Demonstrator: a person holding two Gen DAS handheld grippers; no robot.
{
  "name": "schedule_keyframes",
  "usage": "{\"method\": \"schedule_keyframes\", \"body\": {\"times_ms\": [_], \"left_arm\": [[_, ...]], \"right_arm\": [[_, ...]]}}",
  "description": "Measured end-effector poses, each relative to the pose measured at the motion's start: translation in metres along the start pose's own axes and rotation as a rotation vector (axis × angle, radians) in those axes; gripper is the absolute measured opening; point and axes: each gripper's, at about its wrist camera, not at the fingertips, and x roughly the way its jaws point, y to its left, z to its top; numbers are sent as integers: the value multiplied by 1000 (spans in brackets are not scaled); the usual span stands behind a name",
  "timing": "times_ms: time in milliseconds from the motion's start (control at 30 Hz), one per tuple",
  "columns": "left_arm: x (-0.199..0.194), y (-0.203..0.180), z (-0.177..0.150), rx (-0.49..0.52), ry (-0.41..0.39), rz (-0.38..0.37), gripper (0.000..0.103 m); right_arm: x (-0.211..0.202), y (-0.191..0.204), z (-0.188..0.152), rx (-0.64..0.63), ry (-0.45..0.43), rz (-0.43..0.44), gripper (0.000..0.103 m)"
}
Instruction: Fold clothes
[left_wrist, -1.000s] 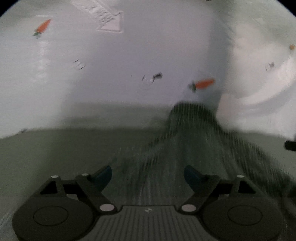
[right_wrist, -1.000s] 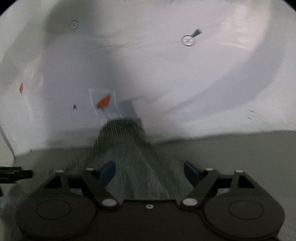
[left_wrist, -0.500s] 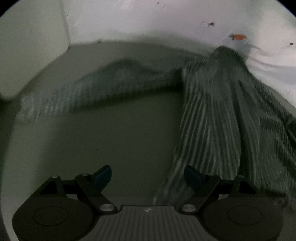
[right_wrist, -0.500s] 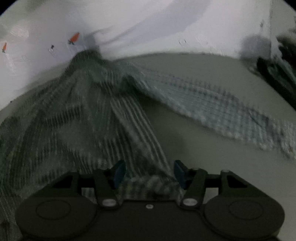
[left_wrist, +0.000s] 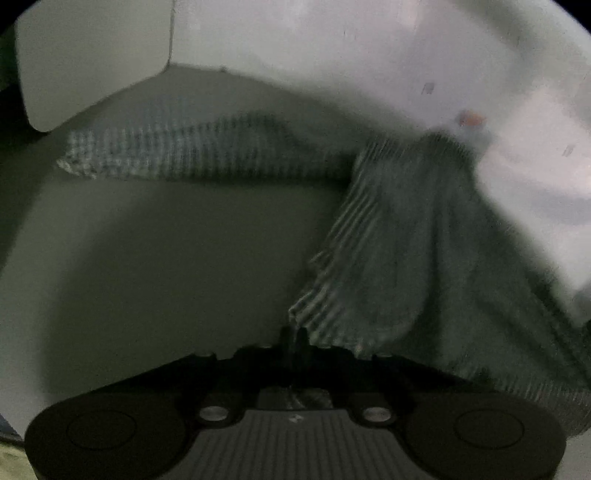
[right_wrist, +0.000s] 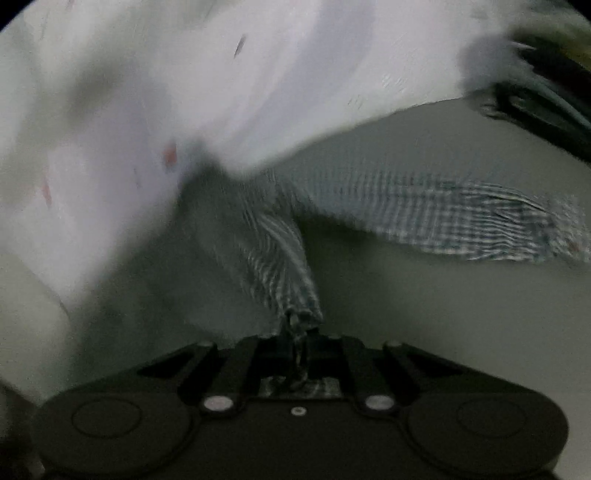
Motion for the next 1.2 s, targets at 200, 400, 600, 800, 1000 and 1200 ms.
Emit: {"method": "schedule_keyframes", "body": {"times_ms": [200, 400, 600, 800, 1000, 1200], "left_arm": [[-8, 18, -11, -45, 19, 27, 1], [27, 29, -37, -23, 128, 106, 5], [26, 35, -34, -41, 120, 79, 45], [42, 34, -36, -47, 191, 46, 51], [44, 26, -17, -25, 169, 81, 1], [37, 27, 42, -183, -11, -5, 1]], "right_arm": [[-4, -34, -4, -33, 60, -196, 6], [25, -52, -29, -15, 196, -316, 22], [16, -52, -30, -36, 178, -338, 45], [25, -56, -40, 65, 232, -240, 34], [38, -33, -18, 86, 251, -133, 7], [57, 3, 51, 207, 78, 53, 9]]}}
